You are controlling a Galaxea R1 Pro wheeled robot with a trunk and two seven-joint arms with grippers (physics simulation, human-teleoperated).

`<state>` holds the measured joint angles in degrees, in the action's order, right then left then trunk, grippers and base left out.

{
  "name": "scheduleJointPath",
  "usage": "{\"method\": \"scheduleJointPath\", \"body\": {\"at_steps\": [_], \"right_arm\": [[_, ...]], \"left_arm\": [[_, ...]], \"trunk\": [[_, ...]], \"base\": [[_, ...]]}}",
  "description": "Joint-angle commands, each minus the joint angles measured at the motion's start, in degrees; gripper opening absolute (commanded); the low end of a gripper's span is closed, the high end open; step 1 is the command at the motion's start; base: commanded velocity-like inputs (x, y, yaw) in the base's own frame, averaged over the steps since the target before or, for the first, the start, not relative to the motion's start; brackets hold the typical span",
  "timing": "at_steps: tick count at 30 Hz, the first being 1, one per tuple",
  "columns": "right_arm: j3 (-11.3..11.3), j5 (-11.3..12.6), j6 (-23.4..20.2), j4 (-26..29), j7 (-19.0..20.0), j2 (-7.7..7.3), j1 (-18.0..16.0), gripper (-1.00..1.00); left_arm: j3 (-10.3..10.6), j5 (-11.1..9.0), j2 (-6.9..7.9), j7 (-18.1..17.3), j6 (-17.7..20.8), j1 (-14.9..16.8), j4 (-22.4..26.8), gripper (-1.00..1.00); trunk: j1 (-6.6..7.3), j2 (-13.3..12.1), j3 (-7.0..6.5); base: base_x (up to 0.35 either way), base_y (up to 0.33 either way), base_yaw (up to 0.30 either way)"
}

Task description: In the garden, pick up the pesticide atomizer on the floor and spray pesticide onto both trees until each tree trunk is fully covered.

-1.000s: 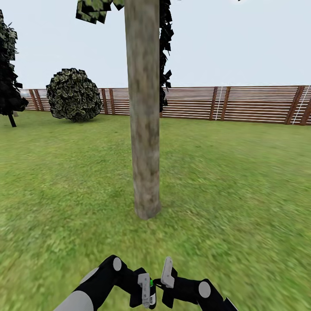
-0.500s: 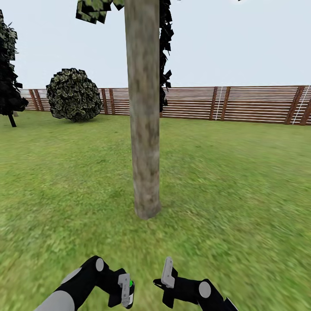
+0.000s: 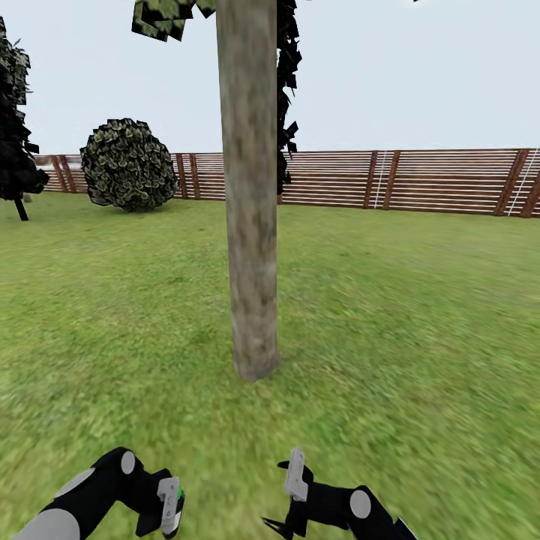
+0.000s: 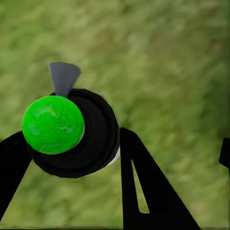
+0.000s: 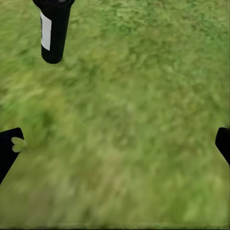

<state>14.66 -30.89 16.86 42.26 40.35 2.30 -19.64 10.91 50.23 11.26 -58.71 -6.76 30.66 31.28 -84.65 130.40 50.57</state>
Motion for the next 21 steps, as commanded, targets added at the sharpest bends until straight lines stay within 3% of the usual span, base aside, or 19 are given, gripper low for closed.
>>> {"method": "scheduleJointPath", "body": {"at_steps": [1, 3, 4, 5, 6, 7, 8, 11, 13, 14, 17, 19, 21], "right_arm": [[0.0, 0.0, 0.0, -0.1, -0.1, -0.41, 0.0, 1.0], [0.0, 0.1, 0.1, -0.5, -0.3, -1.51, 0.0, 1.0], [-1.0, 0.2, 0.1, -1.3, -0.4, -2.79, 0.0, 1.0], [-1.6, 0.2, 0.1, -1.5, -0.5, -3.1, 0.0, 1.0], [-5.5, 0.3, 0.1, -2.6, -0.5, -3.85, 0.1, 1.0], [-6.9, 0.3, 0.1, -3.0, -0.5, -4.02, 0.1, 1.0], [-12.5, 0.3, 0.1, -4.7, -0.5, -4.37, 0.1, 1.0], [-26.7, 0.2, 0.1, -8.6, -0.6, -4.73, 0.1, 1.0], [-40.1, 0.1, 0.2, -10.6, -2.0, -5.96, 0.1, 1.0], [-45.1, 0.1, 0.2, -11.0, -3.8, -6.6, 0.2, 1.0], [-52.0, 0.0, 0.2, -11.2, -9.2, -8.0, 0.3, 1.0], [-55.2, 0.0, 0.3, -11.3, -14.0, -8.47, 0.3, 1.0], [-57.2, 0.0, 0.4, -11.6, -20.9, -8.69, 0.6, 1.0]], "left_arm": [[-0.1, -0.1, 0.25, 0.3, 0.0, 0.0, 0.0, -1.0], [-1.1, -0.3, 0.5, 1.5, 0.1, -0.1, 0.0, -1.0], [-4.3, -0.9, 0.37, 4.1, 0.1, -0.1, -0.1, -1.0], [-5.5, -1.1, 0.29, 4.9, 0.1, -0.1, -0.1, -1.0], [-9.5, -1.9, -0.17, 7.7, 0.1, -0.1, -0.9, -1.0], [-10.7, -2.2, -0.35, 8.5, 0.1, -0.1, -1.3, -1.0], [-13.7, -3.0, -1.18, 10.9, 0.1, -0.2, -2.9, -1.0], [-18.1, -4.8, -3.12, 16.5, 0.1, -0.2, -6.0, -1.0], [-20.9, -7.9, -5.48, 25.0, 0.1, -0.2, -8.0, -1.0], [-21.7, -9.8, -6.77, 29.7, 0.1, -0.2, -9.4, -1.0], [-22.5, -14.1, -8.73, 39.0, 0.4, -0.2, -12.4, -1.0], [-22.8, -17.5, -9.66, 44.8, 2.1, -0.2, -14.2, -1.0], [-22.8, -22.2, -10.38, 49.6, 6.5, -0.1, -15.2, -1.0]], "trunk": [[0.0, 0.0, 0.0], [0.0, 0.0, 0.0], [0.0, 0.0, 0.0], [0.0, 0.0, 0.0], [0.0, 0.0, 0.0], [0.0, 0.0, 0.0], [0.0, 0.0, 0.0], [0.0, 0.0, 0.0], [0.0, 0.0, 0.0], [0.0, 0.0, 0.0], [0.0, 0.0, 0.0], [0.0, 0.0, 0.0], [0.0, 0.0, 0.0]], "base": [[0.0, 0.0, 0.0], [0.0, 0.0, 0.0], [0.0, 0.0, 0.0], [0.0, 0.0, 0.0], [0.0, 0.0, 0.0], [0.0, 0.0, 0.0], [0.0, 0.0, 0.0], [0.0, 0.0, 0.0], [0.0, 0.0, 0.0], [0.0, 0.0, 0.0], [0.0, 0.0, 0.0], [0.0, 0.0, 0.0], [0.0, 0.0, 0.0]]}}
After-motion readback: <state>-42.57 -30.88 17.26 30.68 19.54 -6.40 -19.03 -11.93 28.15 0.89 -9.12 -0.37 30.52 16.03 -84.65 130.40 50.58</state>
